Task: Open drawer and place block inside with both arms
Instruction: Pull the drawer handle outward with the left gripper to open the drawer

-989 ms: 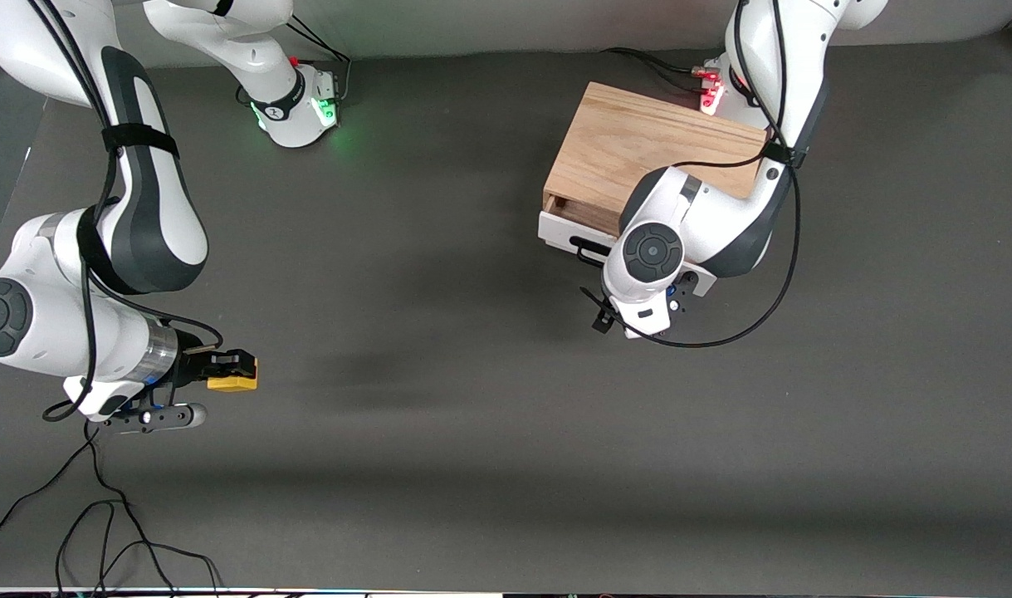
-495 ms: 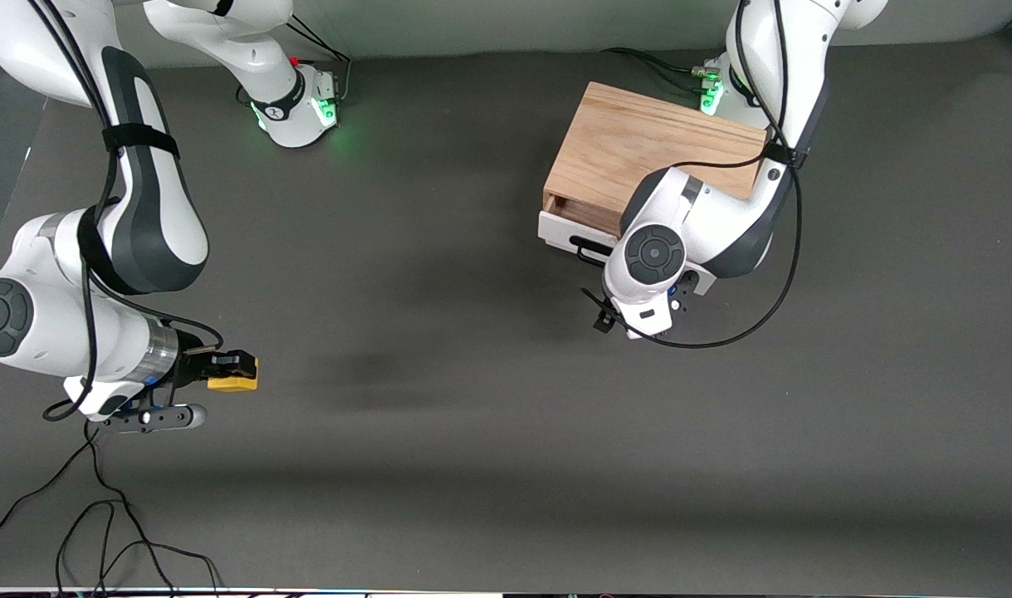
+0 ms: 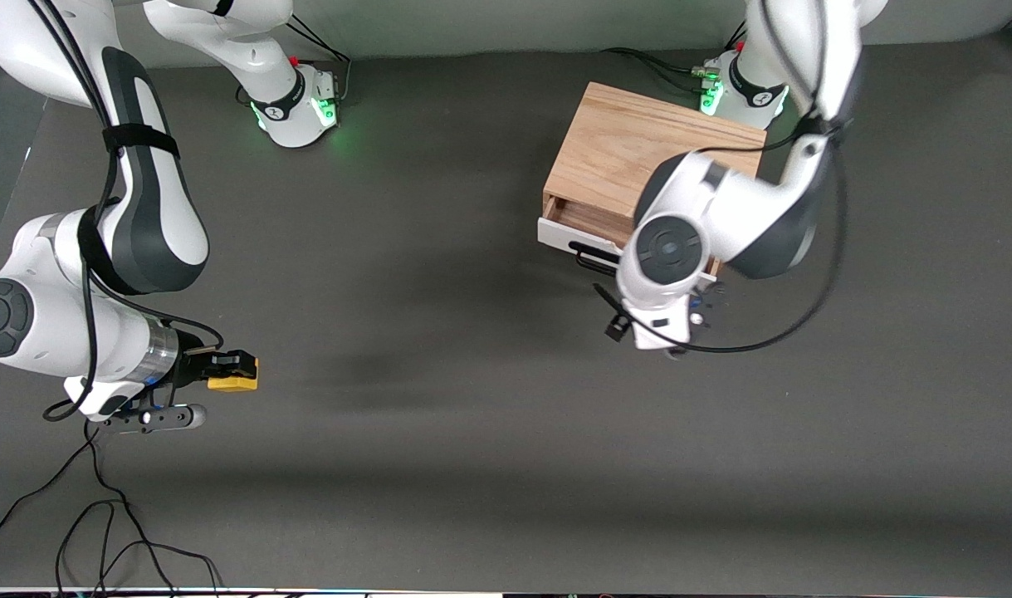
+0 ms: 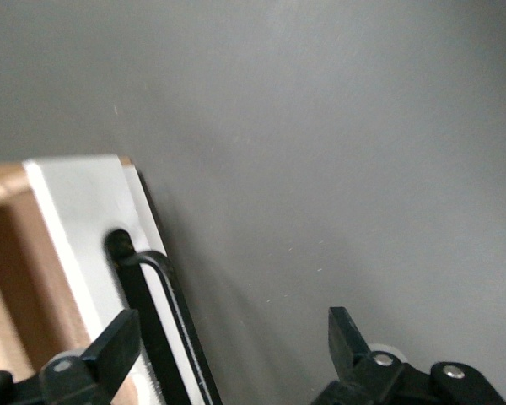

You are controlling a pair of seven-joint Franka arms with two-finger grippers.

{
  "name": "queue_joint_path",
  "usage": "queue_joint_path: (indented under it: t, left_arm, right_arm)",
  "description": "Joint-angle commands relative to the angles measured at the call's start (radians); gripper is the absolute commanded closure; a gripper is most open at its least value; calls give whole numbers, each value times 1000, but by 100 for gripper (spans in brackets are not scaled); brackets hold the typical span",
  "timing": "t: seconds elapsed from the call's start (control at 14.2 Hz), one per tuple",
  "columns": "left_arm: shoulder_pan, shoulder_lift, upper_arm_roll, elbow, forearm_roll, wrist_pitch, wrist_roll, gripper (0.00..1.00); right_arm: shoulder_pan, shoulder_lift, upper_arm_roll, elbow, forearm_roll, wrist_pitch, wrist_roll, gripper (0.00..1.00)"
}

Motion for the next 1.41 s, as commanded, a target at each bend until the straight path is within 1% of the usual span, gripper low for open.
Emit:
queue_joint_path:
  t: [0.0,0.42,0.71,0.92,1.13,1.34]
  left_arm:
    - [0,11,0,29,15,-40,25,1]
    - [-2,16,0,29,6,-33,25,1]
    - [-9,37,0,16,1,-1,22,1]
    - [-8,56,-3,11,-2,-2,19,1]
    - [-16,91,-6,-30,-14,1,22,1]
    - [-17,90,-7,-46,-25,-2,22,1]
  right_arm:
    - [7,7,-5,26,15,-19,23,70]
    - [7,7,-5,26,15,-20,24,70]
    - [7,7,-5,24,15,-20,23,70]
    - [8,9,-5,24,15,-20,23,70]
    - [20,7,-5,24,15,-20,23,70]
    - [23,9,-5,24,15,-19,23,70]
